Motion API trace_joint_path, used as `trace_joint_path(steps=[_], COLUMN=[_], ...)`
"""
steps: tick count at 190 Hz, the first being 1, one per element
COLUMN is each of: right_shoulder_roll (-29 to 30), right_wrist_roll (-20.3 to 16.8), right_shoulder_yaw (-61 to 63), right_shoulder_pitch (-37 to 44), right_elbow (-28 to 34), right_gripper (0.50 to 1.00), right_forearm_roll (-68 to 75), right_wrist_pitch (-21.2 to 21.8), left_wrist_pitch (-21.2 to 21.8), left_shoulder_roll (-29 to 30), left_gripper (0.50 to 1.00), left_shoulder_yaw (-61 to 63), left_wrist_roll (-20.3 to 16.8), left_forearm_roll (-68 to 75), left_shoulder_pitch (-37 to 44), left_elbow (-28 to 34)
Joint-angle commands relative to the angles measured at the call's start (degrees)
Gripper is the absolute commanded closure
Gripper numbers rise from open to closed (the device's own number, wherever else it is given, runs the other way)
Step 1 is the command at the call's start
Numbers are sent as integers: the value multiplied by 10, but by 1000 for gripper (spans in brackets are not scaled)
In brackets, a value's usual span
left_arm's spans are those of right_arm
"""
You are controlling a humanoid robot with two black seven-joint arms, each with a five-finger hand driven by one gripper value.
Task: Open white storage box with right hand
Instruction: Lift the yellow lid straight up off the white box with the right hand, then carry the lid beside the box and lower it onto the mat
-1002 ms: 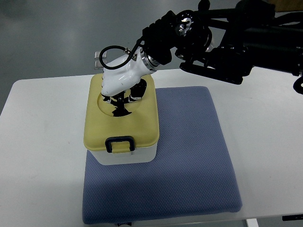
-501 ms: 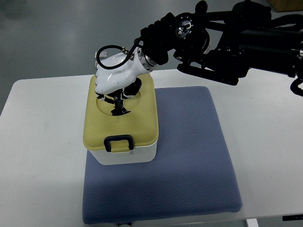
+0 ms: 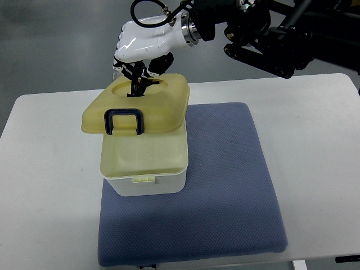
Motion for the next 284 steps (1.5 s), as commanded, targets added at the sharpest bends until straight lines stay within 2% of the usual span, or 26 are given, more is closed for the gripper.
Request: trace_joint_path(steps=[1,50,77,160,214,284], right_shoulder_roll=[-5,-7,-13,-57,-88,-97], right_wrist_roll=[0,0,0,0,-74,-88], right_shoulder_yaw=[20,27,24,30,29,24], right_shoulder_pitch=[2,-6,-39,-119,-153,-202], right_elbow=[-17,-91,-136,-203,-217,-217], right_gripper=[1000,1000,1000,1000,1000,1000], right_forearm_roll=[23,62,62,97,106,110], right_wrist_pitch=[9,18,23,75,90,114], left_wrist_pitch=[0,0,0,1,0,0], left_shoulder_roll=[0,0,0,0,0,0], left_gripper=[500,500,500,500,500,500], left_shoulder_yaw=[0,0,1,1,0,0], left_wrist_roll=[0,0,0,0,0,0], left_forearm_roll=[0,0,0,0,0,0], left_shoulder_pitch=[0,0,0,0,0,0], left_elbow=[-1,-1,0,0,-1,0])
